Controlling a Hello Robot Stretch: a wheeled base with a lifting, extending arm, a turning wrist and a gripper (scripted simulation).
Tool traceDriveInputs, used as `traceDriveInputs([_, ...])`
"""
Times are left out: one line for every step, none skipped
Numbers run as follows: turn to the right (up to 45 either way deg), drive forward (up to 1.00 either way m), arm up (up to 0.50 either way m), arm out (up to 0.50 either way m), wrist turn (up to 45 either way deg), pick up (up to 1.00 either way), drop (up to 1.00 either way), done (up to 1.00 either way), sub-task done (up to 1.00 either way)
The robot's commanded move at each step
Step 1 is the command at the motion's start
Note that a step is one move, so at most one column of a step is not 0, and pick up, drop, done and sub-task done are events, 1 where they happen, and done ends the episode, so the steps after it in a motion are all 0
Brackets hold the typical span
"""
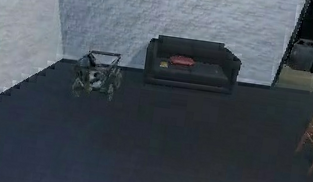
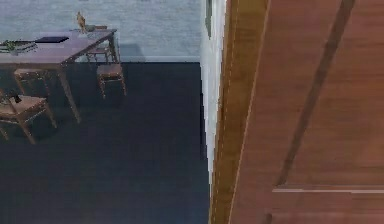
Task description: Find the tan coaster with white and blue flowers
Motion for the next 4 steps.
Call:
traceDriveInputs([0.0,0.3,0.0,0.0,0.0,0.0,0.0,0.0,0.0])
traceDriveInputs([-45.0,0.0,0.0,0.0,0.0,0.0,0.0,0.0,0.0])
traceDriveInputs([-9.0,0.0,0.0,0.0,0.0,0.0,0.0,0.0,0.0])
traceDriveInputs([0.0,1.0,0.0,0.0,0.0,0.0,0.0,0.0,0.0])
